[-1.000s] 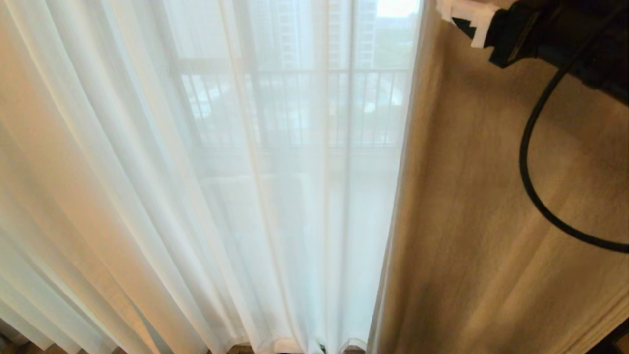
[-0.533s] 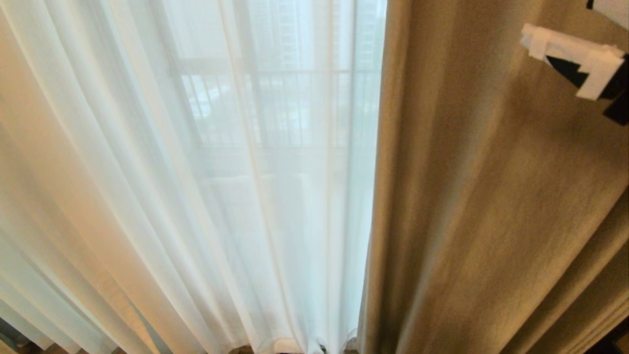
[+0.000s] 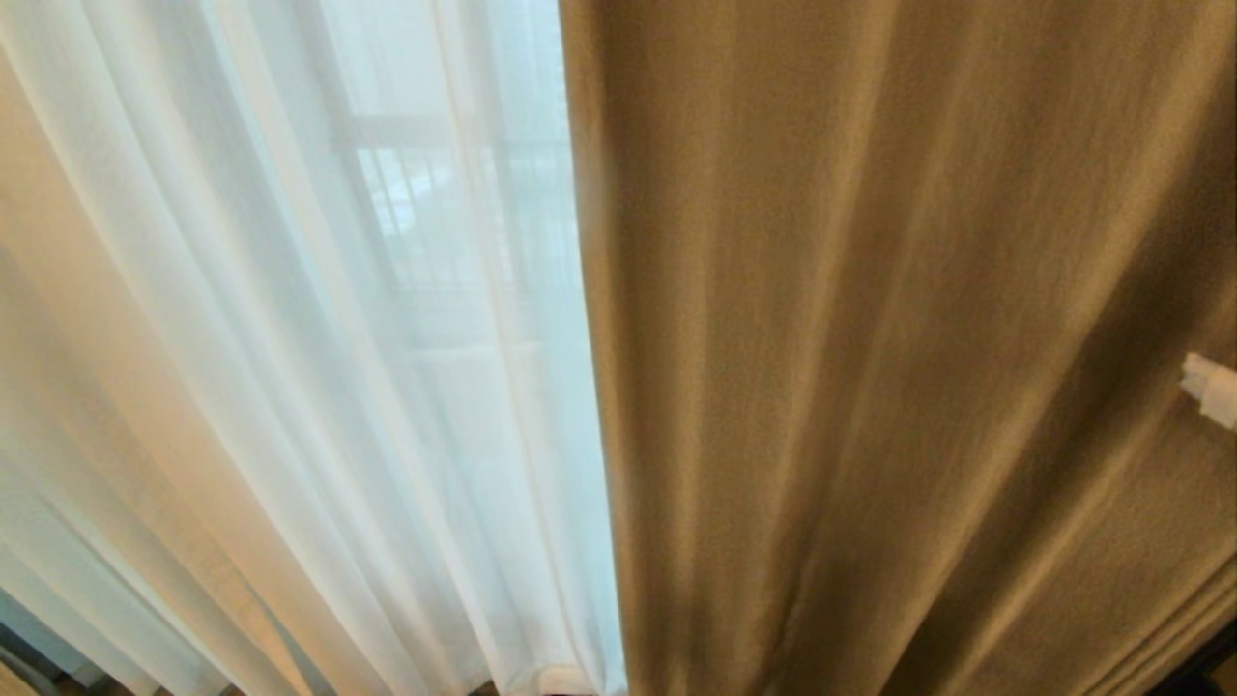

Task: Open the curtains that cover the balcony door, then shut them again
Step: Close the outer curtains on both sides

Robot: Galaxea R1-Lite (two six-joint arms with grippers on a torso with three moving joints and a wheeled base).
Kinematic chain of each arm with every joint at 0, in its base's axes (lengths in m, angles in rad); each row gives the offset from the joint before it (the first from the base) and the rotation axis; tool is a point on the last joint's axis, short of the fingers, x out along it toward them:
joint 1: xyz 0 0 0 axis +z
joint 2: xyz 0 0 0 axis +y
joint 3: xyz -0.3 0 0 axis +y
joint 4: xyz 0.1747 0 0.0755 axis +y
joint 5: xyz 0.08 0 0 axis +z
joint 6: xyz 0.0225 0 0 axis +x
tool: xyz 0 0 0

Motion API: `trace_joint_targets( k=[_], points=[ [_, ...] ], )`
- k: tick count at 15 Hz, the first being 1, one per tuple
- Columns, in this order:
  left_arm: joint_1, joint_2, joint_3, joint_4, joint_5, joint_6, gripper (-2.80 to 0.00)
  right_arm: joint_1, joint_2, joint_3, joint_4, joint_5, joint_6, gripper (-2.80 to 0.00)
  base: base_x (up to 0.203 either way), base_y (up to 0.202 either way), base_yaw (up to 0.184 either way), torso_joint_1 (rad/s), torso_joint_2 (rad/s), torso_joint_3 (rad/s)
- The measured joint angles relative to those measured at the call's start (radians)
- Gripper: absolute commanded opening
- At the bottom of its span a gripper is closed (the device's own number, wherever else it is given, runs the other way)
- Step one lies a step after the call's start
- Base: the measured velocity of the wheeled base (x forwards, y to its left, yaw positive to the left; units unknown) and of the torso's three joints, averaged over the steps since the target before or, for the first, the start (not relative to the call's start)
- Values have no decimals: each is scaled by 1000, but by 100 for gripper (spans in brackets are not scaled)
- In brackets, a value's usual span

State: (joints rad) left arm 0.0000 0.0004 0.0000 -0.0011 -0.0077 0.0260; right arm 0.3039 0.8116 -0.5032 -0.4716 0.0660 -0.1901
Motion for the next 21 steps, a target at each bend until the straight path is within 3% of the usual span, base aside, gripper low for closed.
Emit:
trace_joint_targets(
  k=[1,9,16,21],
  points=[
    [0,0,0,0,0,0,-280,-26,-27,38,8,-2,13,-280,0,0,0,0,0,0],
    [0,0,0,0,0,0,-280,-95,-161,197,15,-53,23,-280,0,0,0,0,0,0],
    [0,0,0,0,0,0,-280,-208,-315,457,-5,-47,41,-280,0,0,0,0,0,0],
    [0,0,0,0,0,0,-280,-237,-477,500,210,-47,106,-280,0,0,0,0,0,0]
  ],
)
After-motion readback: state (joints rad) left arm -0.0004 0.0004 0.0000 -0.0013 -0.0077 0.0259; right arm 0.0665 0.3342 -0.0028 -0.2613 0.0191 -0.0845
